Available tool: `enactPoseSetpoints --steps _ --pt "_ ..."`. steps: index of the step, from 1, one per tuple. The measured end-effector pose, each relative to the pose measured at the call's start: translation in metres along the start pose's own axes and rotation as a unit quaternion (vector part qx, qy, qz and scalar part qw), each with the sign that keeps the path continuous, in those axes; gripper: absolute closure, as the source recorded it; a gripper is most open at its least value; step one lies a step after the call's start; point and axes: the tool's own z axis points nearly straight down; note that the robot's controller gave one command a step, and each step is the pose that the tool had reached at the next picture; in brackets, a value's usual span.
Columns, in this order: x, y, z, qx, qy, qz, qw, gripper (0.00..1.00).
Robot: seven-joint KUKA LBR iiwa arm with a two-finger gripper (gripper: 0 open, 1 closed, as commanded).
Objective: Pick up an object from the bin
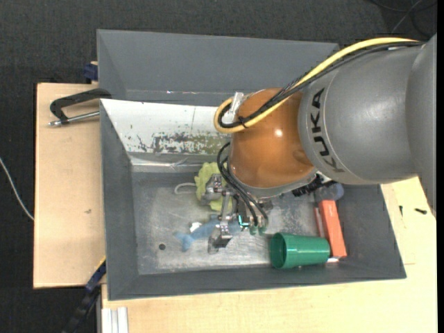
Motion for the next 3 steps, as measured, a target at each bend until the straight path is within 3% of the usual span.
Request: enactPoseSetpoints --steps 1,2,3 --pt "-0.002 -0.001 -0.004 -0.001 -0.0039 0.001 1.0000 0.00" --pt "-0.011 -0.015 0.086 -0.001 -0.0064 -0.103 0.9947 1.00" --pt "-0.011 -0.015 0.086 -0.001 -0.0064 -0.103 0.9947 1.00"
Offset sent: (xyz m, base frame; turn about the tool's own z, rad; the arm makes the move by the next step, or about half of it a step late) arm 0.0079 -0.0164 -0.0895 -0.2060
